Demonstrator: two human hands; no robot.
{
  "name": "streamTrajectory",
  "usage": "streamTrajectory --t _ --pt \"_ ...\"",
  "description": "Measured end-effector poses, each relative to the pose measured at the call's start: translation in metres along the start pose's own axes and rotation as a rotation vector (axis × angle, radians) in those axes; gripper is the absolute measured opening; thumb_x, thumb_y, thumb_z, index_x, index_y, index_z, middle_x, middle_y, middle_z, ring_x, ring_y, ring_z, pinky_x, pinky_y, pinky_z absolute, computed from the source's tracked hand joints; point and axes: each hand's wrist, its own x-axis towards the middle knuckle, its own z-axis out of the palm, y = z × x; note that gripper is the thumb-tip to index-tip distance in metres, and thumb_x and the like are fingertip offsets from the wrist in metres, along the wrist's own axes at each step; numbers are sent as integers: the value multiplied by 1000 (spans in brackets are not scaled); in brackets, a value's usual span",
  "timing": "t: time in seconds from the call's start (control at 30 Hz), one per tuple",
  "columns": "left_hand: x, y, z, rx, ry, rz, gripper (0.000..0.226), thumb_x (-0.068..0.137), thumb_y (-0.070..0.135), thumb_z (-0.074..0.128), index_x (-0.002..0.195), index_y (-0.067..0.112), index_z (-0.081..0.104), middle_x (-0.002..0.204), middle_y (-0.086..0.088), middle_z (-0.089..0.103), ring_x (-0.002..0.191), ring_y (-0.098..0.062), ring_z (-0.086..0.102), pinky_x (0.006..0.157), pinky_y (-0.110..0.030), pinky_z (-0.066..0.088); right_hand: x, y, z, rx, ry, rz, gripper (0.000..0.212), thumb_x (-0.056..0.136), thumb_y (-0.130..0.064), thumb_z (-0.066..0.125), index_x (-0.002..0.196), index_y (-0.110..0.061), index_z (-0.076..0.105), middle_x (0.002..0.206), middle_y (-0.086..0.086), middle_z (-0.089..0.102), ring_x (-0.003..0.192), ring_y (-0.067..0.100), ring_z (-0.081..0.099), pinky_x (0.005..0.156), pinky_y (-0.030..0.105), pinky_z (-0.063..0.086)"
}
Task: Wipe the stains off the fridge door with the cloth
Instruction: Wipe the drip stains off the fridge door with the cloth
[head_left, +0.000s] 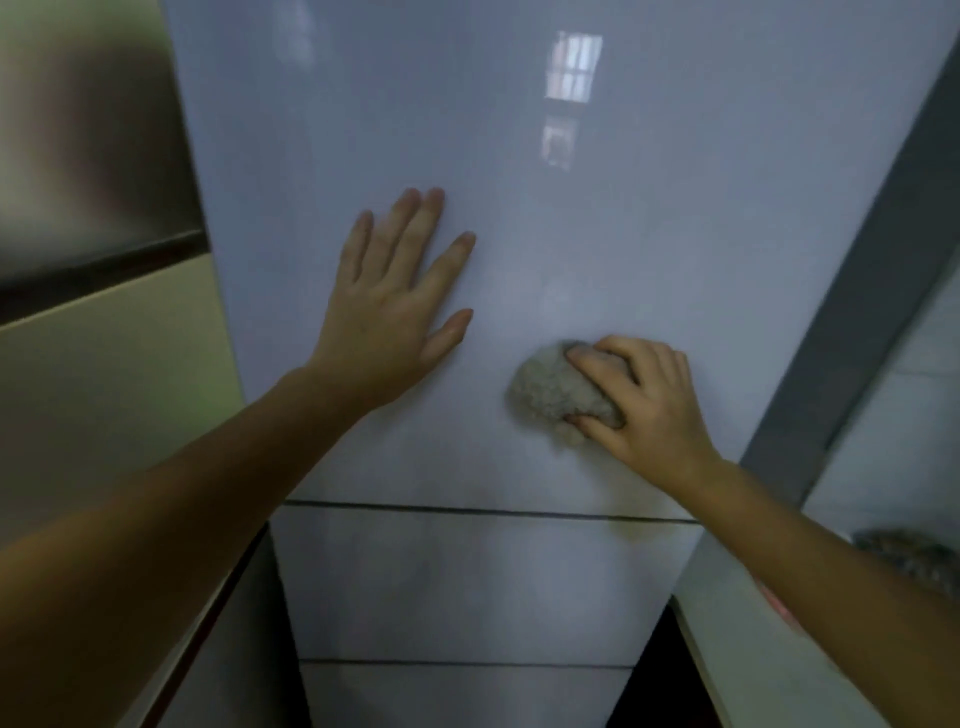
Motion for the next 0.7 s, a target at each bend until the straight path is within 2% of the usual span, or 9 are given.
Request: streamTrajectory --t 0.17,0.3,0.37,0.47,0.57,0.7 --pt "-7 11 21 25 3 -52 74 102 56 39 160 12 24 166 -25 15 155 -43 13 125 -62 12 -115 -3 42 30 -156 -104 43 92 -36 67 130 -19 67 120 9 64 103 27 59 84 39 41" --pt "-8 13 24 49 0 -66 77 102 58 37 161 12 19 167 -25 13 155 -43 11 125 -62 9 -158 8 39 19 -210 -77 38 93 -32 62 128 -18 69 117 7 67 98 27 63 83 38 44" --pt "-8 12 24 47 6 -63 76 102 57 38 160 11 20 166 -26 13 155 -43 11 125 -62 10 -142 17 27 9 -180 -46 44 89 -29 63 131 -19 65 116 9 65 97 28 61 82 38 43" --pt "-9 11 24 50 -21 -58 77 101 57 38 161 14 16 168 -23 9 157 -41 8 125 -62 9 -79 37 -6 -13 -40 32 52 86 -32 64 136 -19 56 114 17 63 99 33 56 82 40 39" --pt "-8 11 23 32 -38 -63 78 101 58 36 162 16 12 169 -20 5 158 -38 3 125 -62 8 8 64 -49 -56 74 49 54 92 -44 67 136 -13 61 117 18 61 101 35 56 83 42 40" --pt "-9 12 23 28 15 -58 76 101 55 39 161 12 21 168 -22 12 157 -38 9 126 -61 10 97 87 -91 -111 145 -26 57 93 -47 66 135 -9 62 117 19 61 103 35 55 83 41 39"
